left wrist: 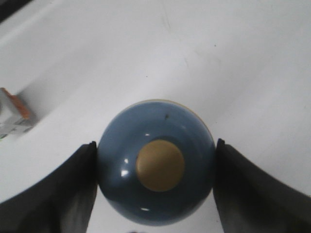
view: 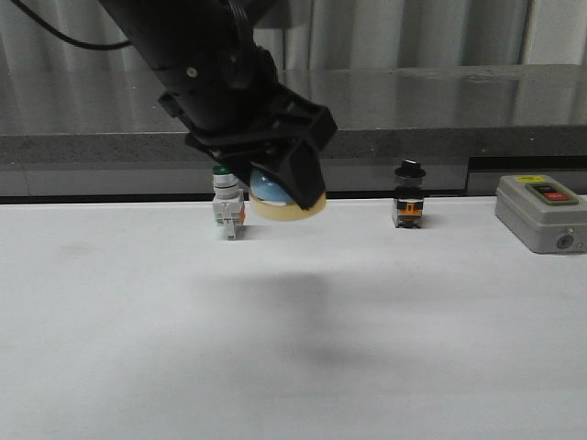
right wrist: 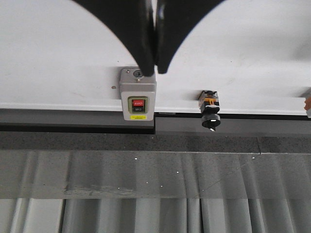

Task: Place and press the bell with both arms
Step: 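Lift the blue bell with the left gripper and carry it toward table center, then set the bell down and open the left gripper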

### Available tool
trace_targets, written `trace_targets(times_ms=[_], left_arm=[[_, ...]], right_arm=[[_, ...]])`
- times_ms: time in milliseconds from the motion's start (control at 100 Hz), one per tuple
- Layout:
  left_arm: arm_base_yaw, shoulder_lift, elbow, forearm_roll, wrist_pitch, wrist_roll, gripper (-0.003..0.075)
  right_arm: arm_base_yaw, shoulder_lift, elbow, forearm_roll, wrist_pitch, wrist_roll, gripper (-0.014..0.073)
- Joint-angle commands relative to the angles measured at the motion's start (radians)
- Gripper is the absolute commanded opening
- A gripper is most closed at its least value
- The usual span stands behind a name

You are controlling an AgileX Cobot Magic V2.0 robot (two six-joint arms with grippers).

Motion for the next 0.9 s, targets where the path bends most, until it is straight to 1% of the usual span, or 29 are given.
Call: trace_targets(times_ms=[0, 260, 550, 630, 710, 720, 740, 810, 860, 870, 890], left_arm=[[-0.027, -0.010, -0.031, 0.004, -0.063, 0.002, 0.0081], [-0.061, 0.090, -0.045, 0.030, -0.059, 0.002, 0.0081], [-0.067, 0.122, -0.045, 0.030, -0.056, 0.002, 0.0085], [-0.067, 0.125, -0.045, 0.028, -0.052, 0.002, 0.0099], [-0.067, 0.125, -0.045, 0.028, -0.052, 0.002, 0.0158], [-0.067, 0.125, -0.045, 0.028, -0.052, 0.002, 0.0181], [-0.067, 0.125, -0.045, 0.028, -0.052, 0.002, 0.0199], [-0.067, 0.125, -0.045, 0.028, -0.052, 0.002, 0.0302], [-0.067, 0.125, -0.045, 0.028, -0.052, 0.002, 0.0396], [-0.067, 0.125, -0.045, 0.028, -0.052, 0.002, 0.0396], [-0.067, 0.125, -0.045, 0.028, -0.052, 0.002, 0.0442]], right_arm=[[-0.006, -0.016, -0.014, -0.010, -0.085, -0.001, -0.0060], [-0.006, -0.016, -0.014, -0.010, -0.085, -0.001, -0.0060], [-0.006, -0.016, -0.014, -0.010, -0.085, -0.001, -0.0060], [-0.006, -0.016, -0.014, -0.010, -0.085, -0.001, -0.0060], [-0.006, -0.016, -0.014, -0.010, -0.085, -0.001, -0.0060], [-0.006, -0.016, -0.014, -0.010, -0.085, -0.001, -0.0060], [-0.006, -0.016, -0.014, -0.010, -0.085, -0.001, -0.0060], [-0.006, -0.016, -0.014, -0.010, -0.085, -0.001, -0.0060], [-0.006, -0.016, -0.014, -0.010, -0.085, -0.001, -0.0060], [-0.006, -0.016, -0.014, -0.010, -0.085, -0.001, -0.0060], [-0.006, -0.016, -0.014, -0.010, -0.085, -0.001, -0.0060]])
